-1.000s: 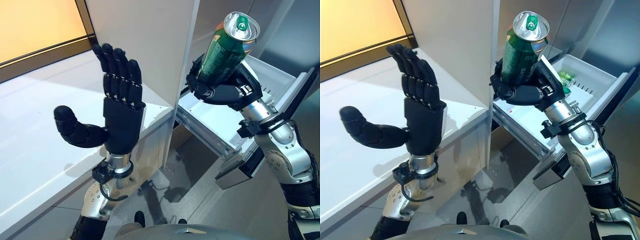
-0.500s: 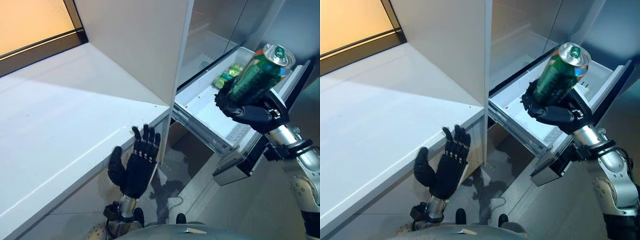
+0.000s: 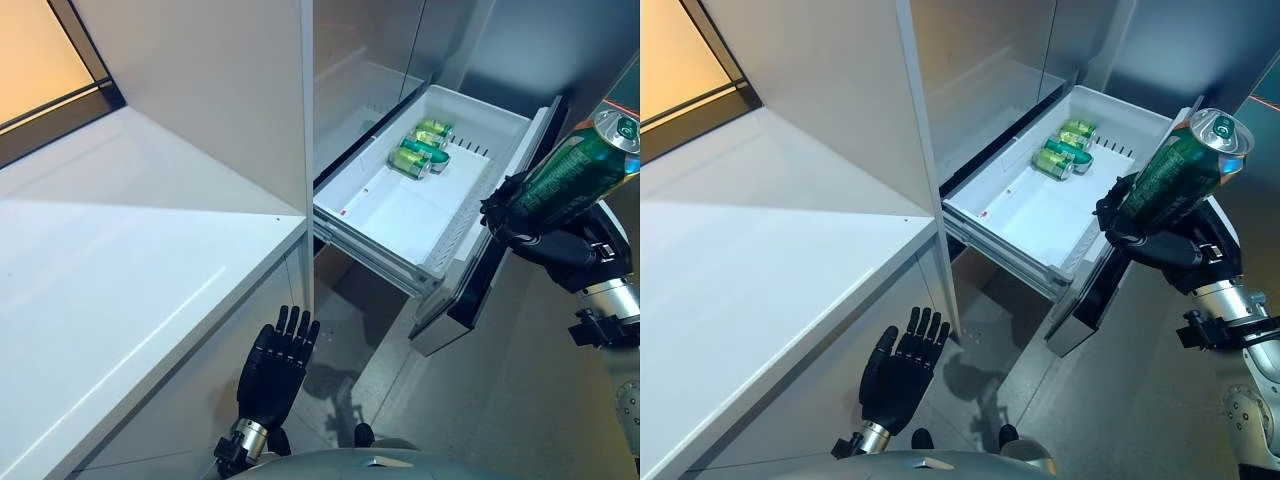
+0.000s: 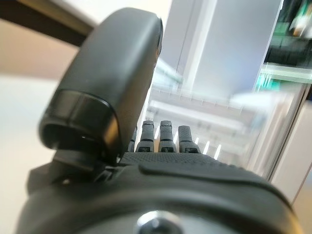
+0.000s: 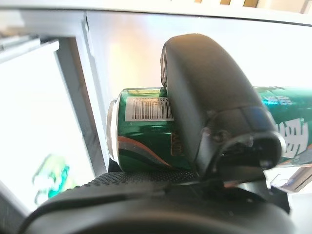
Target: Put drinks into fridge and close the fridge
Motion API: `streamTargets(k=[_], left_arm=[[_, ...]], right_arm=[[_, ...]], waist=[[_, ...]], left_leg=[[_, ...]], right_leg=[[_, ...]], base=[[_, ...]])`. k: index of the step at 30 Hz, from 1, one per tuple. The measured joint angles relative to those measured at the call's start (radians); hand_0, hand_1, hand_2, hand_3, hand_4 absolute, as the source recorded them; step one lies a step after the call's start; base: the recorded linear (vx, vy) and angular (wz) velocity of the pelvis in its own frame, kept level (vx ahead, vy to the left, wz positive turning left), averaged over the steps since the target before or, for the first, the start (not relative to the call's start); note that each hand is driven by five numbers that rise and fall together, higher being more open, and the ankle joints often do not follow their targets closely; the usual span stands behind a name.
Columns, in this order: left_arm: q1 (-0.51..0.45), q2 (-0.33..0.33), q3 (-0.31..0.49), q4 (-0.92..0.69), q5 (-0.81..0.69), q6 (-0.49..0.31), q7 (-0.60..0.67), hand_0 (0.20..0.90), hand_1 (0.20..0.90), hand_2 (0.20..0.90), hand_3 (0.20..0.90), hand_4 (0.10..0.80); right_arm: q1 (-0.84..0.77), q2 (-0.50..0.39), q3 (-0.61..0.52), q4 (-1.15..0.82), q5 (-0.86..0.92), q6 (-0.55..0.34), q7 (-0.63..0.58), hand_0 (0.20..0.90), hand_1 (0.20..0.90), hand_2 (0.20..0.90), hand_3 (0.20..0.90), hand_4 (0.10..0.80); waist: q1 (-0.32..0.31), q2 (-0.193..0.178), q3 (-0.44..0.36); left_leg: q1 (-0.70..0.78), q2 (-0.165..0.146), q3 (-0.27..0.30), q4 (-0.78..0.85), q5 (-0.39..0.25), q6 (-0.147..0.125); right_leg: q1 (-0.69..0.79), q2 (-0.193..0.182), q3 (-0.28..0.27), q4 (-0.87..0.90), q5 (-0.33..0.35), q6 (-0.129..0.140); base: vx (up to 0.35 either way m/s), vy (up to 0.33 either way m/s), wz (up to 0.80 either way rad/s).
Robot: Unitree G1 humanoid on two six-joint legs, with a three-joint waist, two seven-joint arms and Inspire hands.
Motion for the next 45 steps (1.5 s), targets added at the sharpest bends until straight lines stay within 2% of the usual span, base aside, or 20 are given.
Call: streamTargets(k=[4, 7, 8, 12, 15, 20, 29, 37, 45], left_arm=[[-0.039, 0.003, 0.000, 0.077, 0.152, -0.198, 0.173, 0.900, 0.900, 0.900, 0.900, 0.800], [-0.079, 0.014, 0.003, 0.155, 0.252, -0.303, 0.269, 0.900, 0.900, 0.900, 0.900, 0.800], [-0.108, 0.028, 0.007, 0.212, 0.327, -0.362, 0.329, 0.900, 0.900, 0.900, 0.900, 0.800], [-0.132, 0.091, 0.013, 0.362, 0.512, -0.477, 0.496, 0.900, 0.900, 0.900, 0.900, 0.800], [-0.113, 0.130, 0.017, 0.423, 0.646, -0.523, 0.611, 0.900, 0.900, 0.900, 0.900, 0.800], [-0.095, 0.162, 0.016, 0.470, 0.781, -0.539, 0.714, 0.900, 0.900, 0.900, 0.900, 0.800], [-0.091, 0.188, 0.016, 0.506, 0.868, -0.538, 0.733, 0.900, 0.900, 0.900, 0.900, 0.800], [-0.089, 0.245, 0.017, 0.508, 0.870, -0.537, 0.720, 0.900, 0.900, 0.900, 0.900, 0.800], [-0.087, 0.267, 0.017, 0.509, 0.871, -0.535, 0.716, 0.900, 0.900, 0.900, 0.900, 0.800]], right_arm=[[0.015, -0.080, -0.006, 0.046, -0.201, -0.021, -0.079, 0.300, 0.300, 0.300, 0.200, 0.100], [0.012, -0.099, -0.006, 0.077, -0.272, -0.023, -0.111, 0.300, 0.300, 0.300, 0.200, 0.100], [0.007, -0.109, -0.005, 0.085, -0.310, -0.023, -0.120, 0.300, 0.300, 0.300, 0.200, 0.100], [-0.052, -0.184, 0.052, 0.119, -0.366, -0.004, -0.139, 0.300, 0.300, 0.300, 0.200, 0.100], [-0.162, -0.224, 0.142, 0.176, -0.387, 0.025, -0.143, 0.300, 0.300, 0.300, 0.200, 0.100], [-0.349, -0.276, 0.310, 0.295, -0.408, 0.063, -0.121, 0.300, 0.300, 0.300, 0.200, 0.100], [-0.583, -0.340, 0.539, 0.517, -0.436, 0.076, -0.008, 0.300, 0.300, 0.300, 0.200, 0.100], [-0.753, -0.341, 0.674, 0.688, -0.483, 0.135, 0.077, 0.300, 0.300, 0.300, 0.200, 0.100], [-0.763, -0.303, 0.749, 0.883, -0.521, 0.194, 0.122, 0.300, 0.300, 0.300, 0.200, 0.100]], waist=[[-0.001, -0.004, -0.009], [0.000, -0.009, -0.013], [0.001, -0.012, -0.015], [-0.001, -0.029, -0.029], [0.005, -0.057, -0.041], [0.052, -0.087, -0.056], [0.125, -0.118, -0.043], [0.190, -0.154, -0.022], [0.251, -0.185, 0.031]], left_leg=[[0.000, 0.000, 0.002, 0.001, -0.001, 0.001], [-0.001, 0.000, 0.002, 0.002, -0.001, 0.001], [-0.001, 0.001, 0.003, 0.002, -0.001, 0.001], [0.000, 0.009, 0.006, 0.001, -0.001, 0.000], [0.000, 0.011, 0.006, 0.000, -0.001, -0.001], [0.002, 0.009, 0.003, 0.003, 0.000, 0.000], [0.000, 0.002, -0.033, 0.003, 0.003, 0.000], [-0.014, 0.000, -0.063, 0.003, 0.011, 0.000], [-0.032, -0.003, -0.097, 0.003, 0.020, -0.001]], right_leg=[[-0.001, 0.000, 0.001, 0.000, 0.001, 0.001], [-0.002, 0.000, 0.001, 0.000, 0.001, 0.000], [-0.002, 0.000, 0.001, 0.000, 0.001, 0.000], [-0.002, 0.002, 0.001, 0.000, 0.002, 0.000], [-0.002, 0.003, 0.000, 0.000, 0.002, -0.001], [0.002, 0.001, -0.003, 0.000, 0.004, 0.001], [0.018, 0.001, -0.047, 0.000, 0.004, 0.001], [0.019, 0.002, -0.084, 0.000, 0.004, 0.001], [0.015, 0.003, -0.112, 0.000, 0.004, 0.001]], base=[[0.000, 0.000, 0.00], [0.030, -0.008, -0.01], [0.060, -0.020, -0.03], [0.067, -0.037, -0.02], [0.076, -0.038, 0.00], [0.091, -0.044, 0.02], [0.106, -0.042, 0.11], [0.075, -0.049, 0.12], [0.045, -0.054, 0.12]])
